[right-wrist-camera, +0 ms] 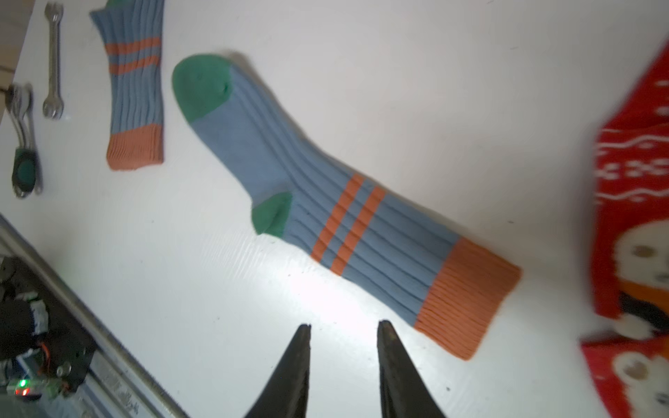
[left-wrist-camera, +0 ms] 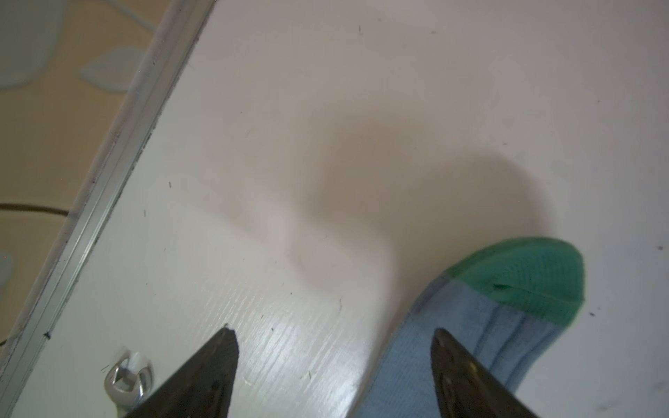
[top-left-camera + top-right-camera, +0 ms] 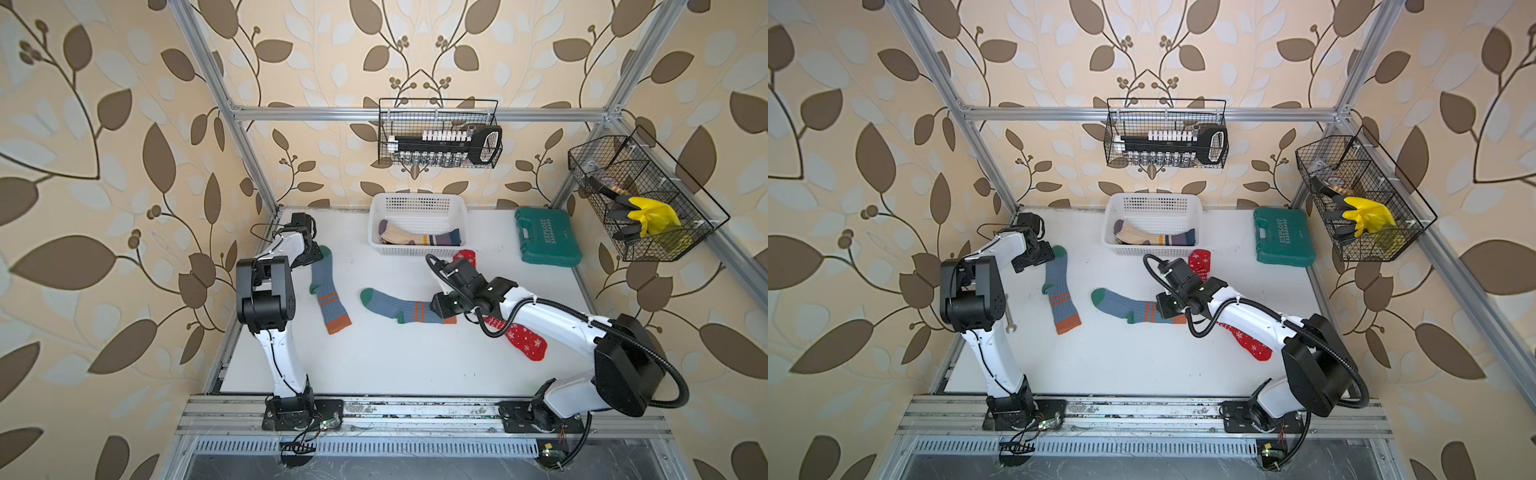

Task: Place the socks together as a pair
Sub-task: Move the sock to the center of the board.

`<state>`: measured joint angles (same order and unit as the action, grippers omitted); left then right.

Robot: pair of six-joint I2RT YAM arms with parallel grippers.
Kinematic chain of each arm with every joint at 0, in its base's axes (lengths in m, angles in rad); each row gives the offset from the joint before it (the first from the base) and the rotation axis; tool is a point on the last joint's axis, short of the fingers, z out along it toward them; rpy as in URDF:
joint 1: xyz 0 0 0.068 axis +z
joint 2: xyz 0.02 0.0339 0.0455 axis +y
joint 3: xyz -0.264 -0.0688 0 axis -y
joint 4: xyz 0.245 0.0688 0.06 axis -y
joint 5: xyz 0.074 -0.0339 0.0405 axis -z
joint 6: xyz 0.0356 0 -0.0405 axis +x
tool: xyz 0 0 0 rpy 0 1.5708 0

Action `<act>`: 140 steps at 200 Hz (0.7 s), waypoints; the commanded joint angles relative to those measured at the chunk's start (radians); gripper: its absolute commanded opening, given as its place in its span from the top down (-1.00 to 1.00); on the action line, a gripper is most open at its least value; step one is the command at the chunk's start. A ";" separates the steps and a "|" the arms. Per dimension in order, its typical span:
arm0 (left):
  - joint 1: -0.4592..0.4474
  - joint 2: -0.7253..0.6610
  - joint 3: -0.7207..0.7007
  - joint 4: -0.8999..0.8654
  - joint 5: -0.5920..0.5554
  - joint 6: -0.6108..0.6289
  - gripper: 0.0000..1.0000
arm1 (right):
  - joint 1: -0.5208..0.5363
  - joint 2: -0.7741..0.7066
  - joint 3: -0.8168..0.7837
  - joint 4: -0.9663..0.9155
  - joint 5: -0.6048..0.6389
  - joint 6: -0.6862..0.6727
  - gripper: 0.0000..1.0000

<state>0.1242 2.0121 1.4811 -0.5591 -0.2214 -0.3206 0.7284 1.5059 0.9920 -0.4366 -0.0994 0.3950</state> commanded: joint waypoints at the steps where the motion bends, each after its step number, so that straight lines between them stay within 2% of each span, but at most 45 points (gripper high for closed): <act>1: -0.004 0.031 0.065 -0.023 0.087 0.010 -0.60 | 0.088 0.068 0.061 0.024 -0.040 0.028 0.40; 20: -0.004 0.046 0.064 -0.015 0.145 0.009 -0.28 | 0.147 0.132 0.108 0.073 -0.082 0.066 0.42; 50: -0.004 0.034 0.031 0.000 0.194 0.001 0.48 | 0.233 0.279 0.240 0.138 -0.137 0.114 0.42; 70: -0.003 0.004 -0.021 0.014 0.245 -0.003 0.82 | 0.260 0.384 0.337 0.148 -0.154 0.131 0.42; 91: -0.004 -0.048 -0.096 0.046 0.292 -0.012 0.93 | 0.261 0.475 0.413 0.160 -0.178 0.152 0.37; 140: -0.004 -0.131 -0.225 0.090 0.343 -0.025 0.95 | 0.284 0.645 0.577 0.122 -0.143 0.162 0.15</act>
<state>0.1242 1.9518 1.3037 -0.4889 0.0628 -0.3244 0.9943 2.0903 1.5036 -0.2943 -0.2546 0.5442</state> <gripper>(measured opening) 0.046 0.415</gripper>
